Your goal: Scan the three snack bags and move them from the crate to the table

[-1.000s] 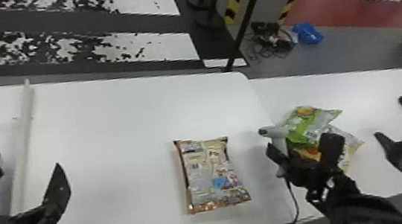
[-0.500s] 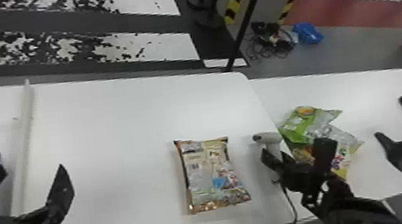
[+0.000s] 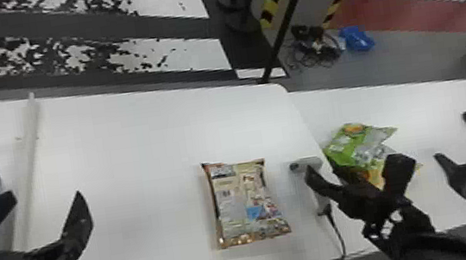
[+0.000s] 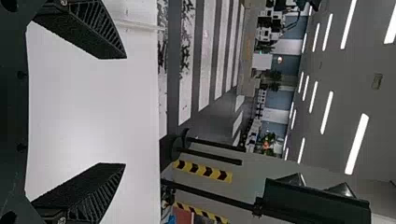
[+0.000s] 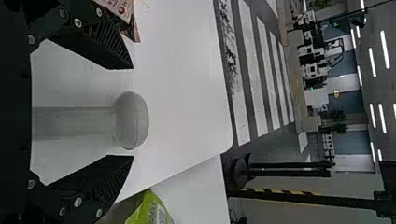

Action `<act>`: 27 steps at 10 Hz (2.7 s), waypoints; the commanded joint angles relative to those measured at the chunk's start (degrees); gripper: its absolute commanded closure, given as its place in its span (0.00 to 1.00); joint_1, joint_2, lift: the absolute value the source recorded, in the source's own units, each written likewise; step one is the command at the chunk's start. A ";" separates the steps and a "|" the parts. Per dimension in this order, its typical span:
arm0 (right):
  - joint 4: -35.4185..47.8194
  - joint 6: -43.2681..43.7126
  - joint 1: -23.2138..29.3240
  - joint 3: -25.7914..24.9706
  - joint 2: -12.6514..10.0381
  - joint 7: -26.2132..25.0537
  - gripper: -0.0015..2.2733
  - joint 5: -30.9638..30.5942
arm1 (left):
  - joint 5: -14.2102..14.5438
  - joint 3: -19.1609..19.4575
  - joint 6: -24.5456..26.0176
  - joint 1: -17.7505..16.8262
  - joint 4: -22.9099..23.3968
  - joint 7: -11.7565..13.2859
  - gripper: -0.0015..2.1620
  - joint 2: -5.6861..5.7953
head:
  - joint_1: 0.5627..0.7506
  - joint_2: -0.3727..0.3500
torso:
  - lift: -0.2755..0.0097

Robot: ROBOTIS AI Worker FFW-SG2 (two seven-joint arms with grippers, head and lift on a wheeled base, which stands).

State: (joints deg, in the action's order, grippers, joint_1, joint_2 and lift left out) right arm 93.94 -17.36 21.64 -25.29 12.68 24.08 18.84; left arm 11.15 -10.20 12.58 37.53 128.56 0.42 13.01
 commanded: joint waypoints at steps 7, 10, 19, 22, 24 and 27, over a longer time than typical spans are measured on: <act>8.19 -32.17 1.74 -3.89 -1.34 13.71 0.04 11.22 | -0.34 -0.52 -0.14 0.35 0.11 0.02 0.02 0.09 | 0.70 0.03 | 0.75; -4.20 -19.69 -3.71 2.44 -0.73 17.67 0.04 3.05 | -0.34 -0.52 -0.14 0.35 0.11 0.02 0.03 0.00 | 0.70 0.07 | 0.75; -6.49 -22.68 -5.29 3.58 0.94 25.49 0.99 3.31 | -0.16 -0.61 -0.49 -0.61 -1.65 0.02 0.03 -0.09 | 0.70 0.14 | 0.75; 2.74 -33.93 -3.97 -0.20 2.61 28.57 0.99 9.55 | -1.13 -2.02 -0.31 -0.52 -1.65 -0.24 0.03 -0.09 | 0.70 0.14 | 0.75; 3.18 -34.28 -5.29 -6.79 2.96 28.04 0.99 18.43 | -2.54 -2.54 0.39 -0.52 -1.21 -1.21 0.03 -0.09 | 0.70 0.12 | 0.75; -5.43 -7.91 -11.62 -10.75 2.35 17.23 0.99 23.79 | -2.54 -2.54 -0.31 -0.61 -2.18 -1.56 0.03 -0.18 | 0.70 0.03 | 0.75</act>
State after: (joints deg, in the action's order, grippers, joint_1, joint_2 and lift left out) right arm 90.61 -29.40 11.68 -35.72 15.10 41.33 42.44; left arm 8.61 -12.74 12.45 36.92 126.55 -1.15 12.83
